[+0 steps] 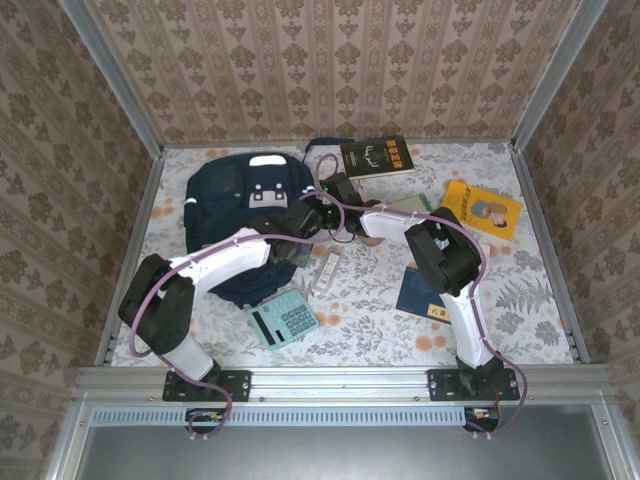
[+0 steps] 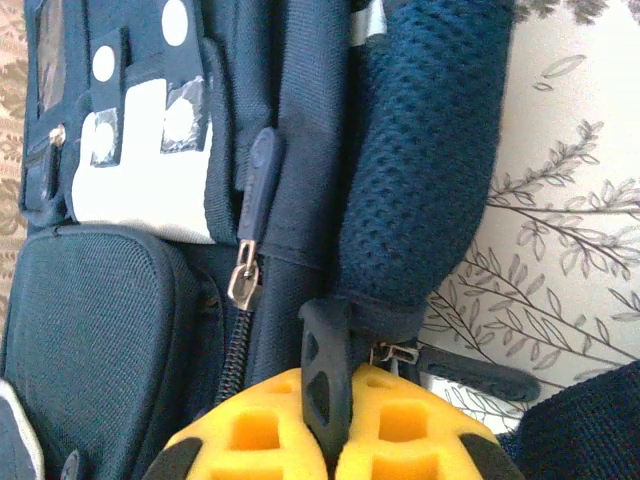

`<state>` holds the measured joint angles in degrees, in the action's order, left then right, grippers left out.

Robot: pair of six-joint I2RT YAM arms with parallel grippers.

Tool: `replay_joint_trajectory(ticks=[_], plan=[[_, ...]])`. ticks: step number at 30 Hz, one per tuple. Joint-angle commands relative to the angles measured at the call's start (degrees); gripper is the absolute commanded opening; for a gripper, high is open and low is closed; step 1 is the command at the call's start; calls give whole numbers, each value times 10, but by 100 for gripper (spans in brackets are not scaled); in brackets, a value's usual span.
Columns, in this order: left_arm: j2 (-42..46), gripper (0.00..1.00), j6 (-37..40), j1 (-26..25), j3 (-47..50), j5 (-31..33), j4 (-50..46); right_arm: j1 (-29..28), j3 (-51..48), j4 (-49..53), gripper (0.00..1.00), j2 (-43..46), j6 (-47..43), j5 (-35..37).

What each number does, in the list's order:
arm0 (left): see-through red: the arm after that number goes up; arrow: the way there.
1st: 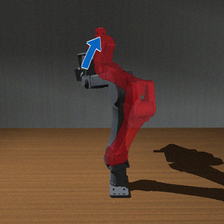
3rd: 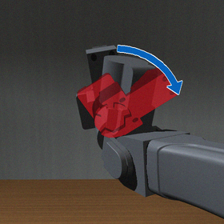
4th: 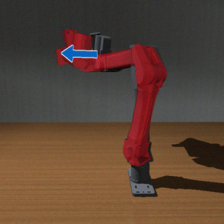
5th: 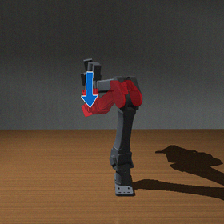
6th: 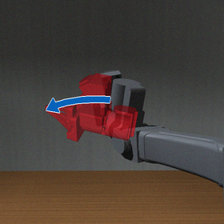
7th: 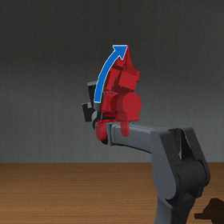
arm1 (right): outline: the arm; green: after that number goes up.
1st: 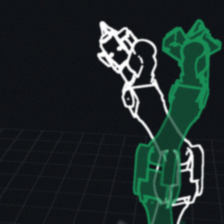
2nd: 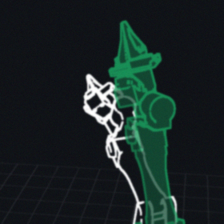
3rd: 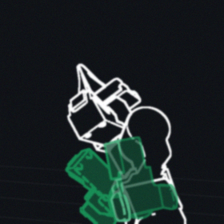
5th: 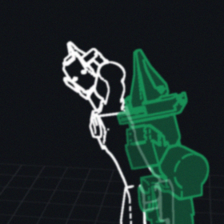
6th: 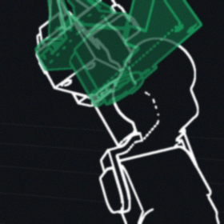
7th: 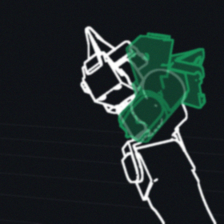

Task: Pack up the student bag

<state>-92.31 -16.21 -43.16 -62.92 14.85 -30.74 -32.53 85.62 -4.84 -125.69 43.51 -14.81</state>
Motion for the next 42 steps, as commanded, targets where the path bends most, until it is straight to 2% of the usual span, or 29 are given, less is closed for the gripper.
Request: replay_joint_trajectory(ticks=[1,9,18,22,36,37,41,42], plan=[[23,0,10,-3,11,27,6,1,-42,-9,0,50,-8,37],[27,0,-9,47,30,26,24,12,-167,-49,0,165,-21,106],[14,0,-6,76,22,10,40,13,-264,-69,0,254,-28,122],[22,0,-2,64,25,1,45,13,-242,-38,6,248,-39,108],[51,0,-12,-25,32,43,28,13,-218,16,10,239,-97,103],[50,1,-12,-26,32,47,27,13,-218,18,10,240,-100,103],[43,32,-7,-26,28,53,24,13,-214,23,13,238,-111,90],[42,36,-4,-26,26,49,25,13,-211,25,14,237,-116,86]])
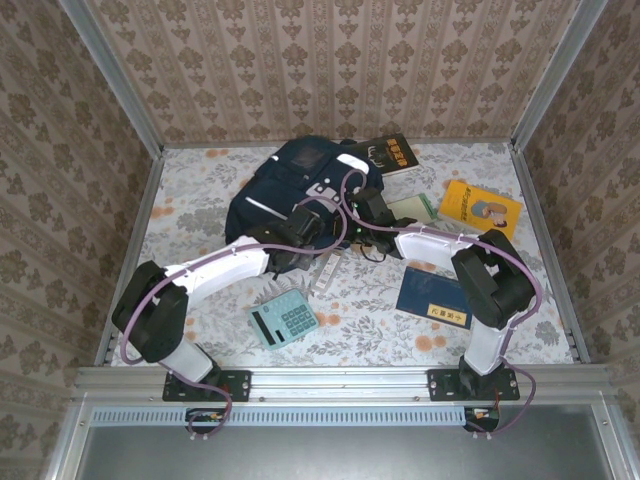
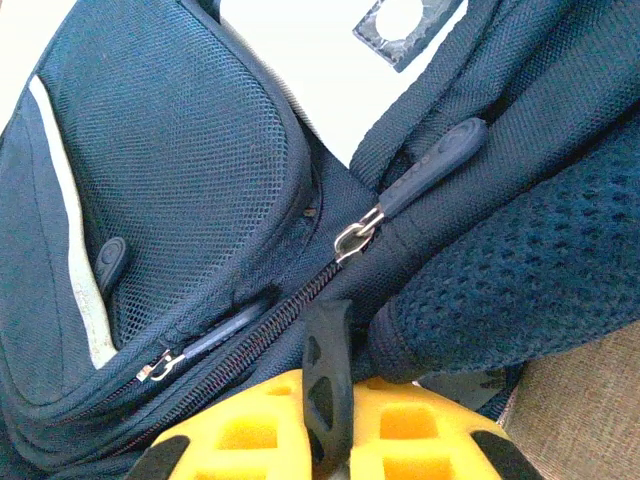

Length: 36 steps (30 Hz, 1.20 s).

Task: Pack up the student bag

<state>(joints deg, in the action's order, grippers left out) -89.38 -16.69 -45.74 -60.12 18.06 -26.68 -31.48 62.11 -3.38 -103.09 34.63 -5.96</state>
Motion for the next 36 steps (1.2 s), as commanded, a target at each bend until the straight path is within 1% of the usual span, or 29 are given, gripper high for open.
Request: replay_joint_trajectory(ticks=[1,4,6,7,9,10,11,15,21,23,25,29,31,35,36], plan=[[12,39,4,0,-3,13,-14,3,25,13,15,11,-30,-4],[6,44,19,-2,-14,0,-9,3,25,18,17,15,-42,-4],[2,50,34,-2,-23,-13,-4,2,28,22,22,17,-48,-4],[-1,51,41,-2,-27,-17,-2,3,28,22,27,19,-52,-4],[-5,52,54,-2,-32,-24,4,3,27,25,51,23,-55,-3],[-7,52,59,-2,-33,-27,8,3,26,28,58,25,-57,0],[-9,52,63,-1,-34,-30,10,3,25,33,62,28,-59,3],[-20,52,77,-1,-38,-49,10,4,4,36,65,60,-68,26],[-58,52,98,-3,-51,-59,10,4,-46,30,68,126,-68,74],[-72,53,106,-7,-56,-59,16,5,-63,28,70,143,-67,91],[-87,57,121,-17,-69,-56,22,6,-77,28,70,160,-66,100],[-124,58,154,-45,-102,-33,23,9,-95,24,69,182,-65,104],[-150,58,167,-56,-123,-12,14,9,-98,21,69,184,-64,104],[-188,55,177,-59,-143,27,4,9,-98,19,69,179,-62,100],[-192,53,178,-59,-142,33,8,9,-97,18,69,178,-61,98]])
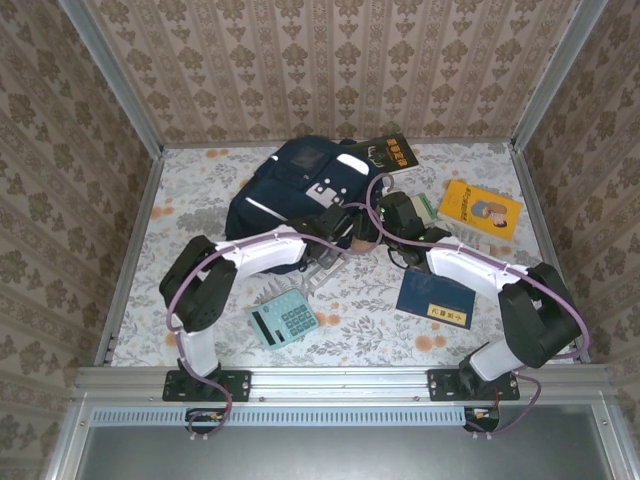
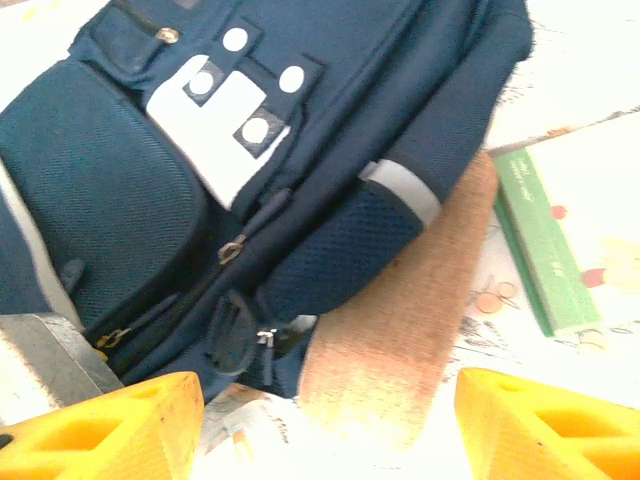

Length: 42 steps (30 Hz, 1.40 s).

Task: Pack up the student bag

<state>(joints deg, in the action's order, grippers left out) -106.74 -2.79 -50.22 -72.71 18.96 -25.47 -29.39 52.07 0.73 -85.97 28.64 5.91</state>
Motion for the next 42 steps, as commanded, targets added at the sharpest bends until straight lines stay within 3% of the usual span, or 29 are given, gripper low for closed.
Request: replay_joint_trajectory(ticks=[1,4,9,16,21,25,28,31,42], plan=[[-22,49,41,-14,-14,28,-1,-12,3,-23,69,7,-1,-21],[-19,41,45,-14,-3,41,13,-12,1,-27,69,10,-1,-21],[3,0,49,-6,17,51,33,-12,-6,-40,68,15,0,-28],[49,0,28,9,51,43,67,-13,-15,-64,64,11,3,-54],[107,0,-17,50,80,0,84,-19,-23,-96,59,-10,6,-75],[142,0,-41,71,96,-36,92,-32,-27,-139,52,-41,-1,-96],[147,0,-43,72,95,-32,88,-51,-25,-169,39,-70,-13,-88],[145,0,-48,72,94,-37,87,-67,-21,-188,35,-95,-21,-83],[145,0,-52,71,90,-48,82,-81,38,-119,33,-159,-40,-68]])
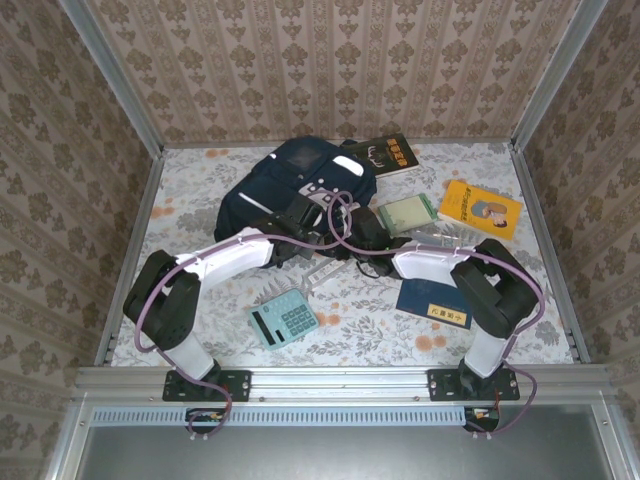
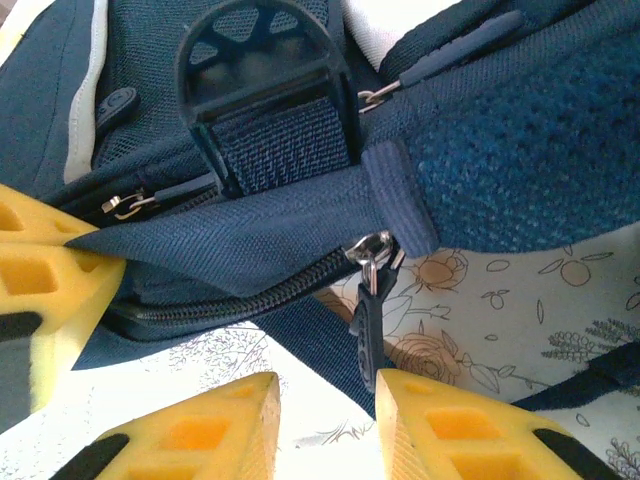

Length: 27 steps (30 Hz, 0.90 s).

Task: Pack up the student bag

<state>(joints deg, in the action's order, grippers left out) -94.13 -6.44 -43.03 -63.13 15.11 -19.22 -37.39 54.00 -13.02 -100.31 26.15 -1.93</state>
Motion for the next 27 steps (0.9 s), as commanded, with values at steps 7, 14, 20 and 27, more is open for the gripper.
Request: replay_joint_trajectory(ticks=[7,14,20,27], plan=[[20,0,-16,-1,-5,-11,18,-1,32,34,34,-31,-34,47],[21,0,-19,-1,-7,-17,18,-1,47,37,34,-54,-44,58],[20,0,-20,-1,-6,-20,18,-2,38,26,0,-41,-48,39],[10,0,-28,0,-8,-37,22,-13,10,4,0,-1,-44,1]])
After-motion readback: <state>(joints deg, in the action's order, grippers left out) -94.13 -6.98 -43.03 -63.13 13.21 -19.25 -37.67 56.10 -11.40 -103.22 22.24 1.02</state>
